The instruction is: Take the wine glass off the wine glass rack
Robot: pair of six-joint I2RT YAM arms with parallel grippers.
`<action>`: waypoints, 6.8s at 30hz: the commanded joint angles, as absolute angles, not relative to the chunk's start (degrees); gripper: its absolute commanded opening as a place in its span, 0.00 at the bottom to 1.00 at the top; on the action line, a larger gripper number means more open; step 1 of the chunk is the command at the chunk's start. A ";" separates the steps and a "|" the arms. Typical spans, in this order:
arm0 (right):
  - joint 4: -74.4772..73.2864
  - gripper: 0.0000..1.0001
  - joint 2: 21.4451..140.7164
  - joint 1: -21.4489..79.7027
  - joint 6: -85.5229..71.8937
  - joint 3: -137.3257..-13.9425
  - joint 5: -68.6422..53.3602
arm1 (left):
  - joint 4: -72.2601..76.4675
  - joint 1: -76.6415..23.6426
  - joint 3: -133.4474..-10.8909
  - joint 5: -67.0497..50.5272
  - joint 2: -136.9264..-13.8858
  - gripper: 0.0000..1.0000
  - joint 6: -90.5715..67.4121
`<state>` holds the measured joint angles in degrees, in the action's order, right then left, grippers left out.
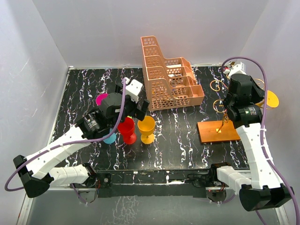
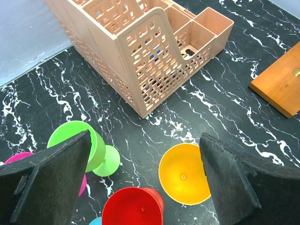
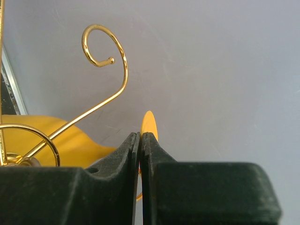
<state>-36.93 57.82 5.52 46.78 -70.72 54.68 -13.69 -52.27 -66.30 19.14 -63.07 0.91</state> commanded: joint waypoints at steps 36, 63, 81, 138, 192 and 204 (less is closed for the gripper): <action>-30.70 0.08 53.28 5.24 46.58 -69.76 59.99 | -12.48 -53.02 -66.01 20.63 -60.34 0.97 1.62; -39.17 0.08 52.93 8.70 44.60 -76.82 50.08 | -12.40 -52.65 -65.83 21.09 -60.27 0.97 1.84; -27.87 0.08 58.17 8.63 46.84 -76.08 54.31 | -12.05 -52.23 -65.52 21.38 -60.18 0.97 2.02; -5.23 0.08 79.17 -4.88 44.87 -88.47 53.17 | -9.41 -50.88 -63.46 18.38 -57.74 0.97 1.06; 19.24 0.08 59.36 9.18 -37.64 -59.66 -24.85 | -3.36 -31.68 -74.41 -15.49 -58.04 0.97 -42.23; 19.74 0.08 60.88 12.06 -36.99 -59.51 -25.56 | -8.76 -31.68 -82.21 -24.33 -69.15 0.62 -41.23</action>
<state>16.53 61.14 11.16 -37.82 -58.08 -26.09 -5.87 -31.73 -78.63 -20.08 -68.12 -42.17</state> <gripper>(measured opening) 0.097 0.674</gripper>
